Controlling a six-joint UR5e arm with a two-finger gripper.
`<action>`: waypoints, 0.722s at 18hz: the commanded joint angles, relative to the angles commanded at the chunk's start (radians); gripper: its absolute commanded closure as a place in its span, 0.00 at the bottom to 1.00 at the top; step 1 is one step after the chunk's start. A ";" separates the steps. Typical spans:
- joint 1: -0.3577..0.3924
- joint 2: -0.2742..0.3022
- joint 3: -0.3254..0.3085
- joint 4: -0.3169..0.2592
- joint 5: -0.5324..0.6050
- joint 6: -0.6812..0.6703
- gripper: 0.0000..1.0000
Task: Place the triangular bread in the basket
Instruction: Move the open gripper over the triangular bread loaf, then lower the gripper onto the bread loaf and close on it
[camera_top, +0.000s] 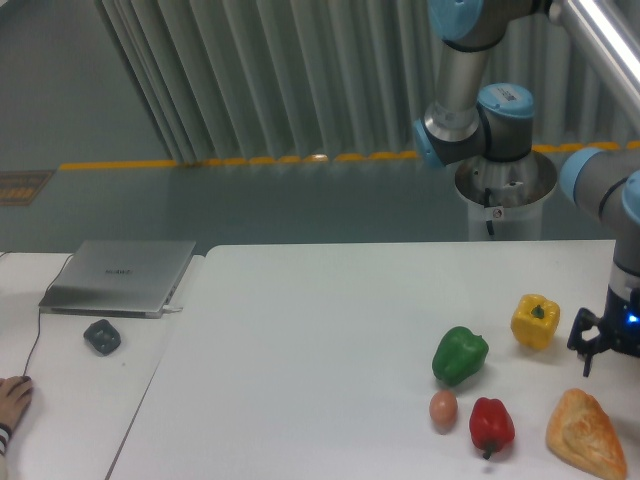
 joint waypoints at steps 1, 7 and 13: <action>-0.009 -0.008 0.002 0.000 0.000 -0.006 0.00; -0.025 -0.020 0.005 -0.002 -0.017 -0.009 0.00; -0.038 -0.040 0.011 -0.002 -0.017 -0.006 0.00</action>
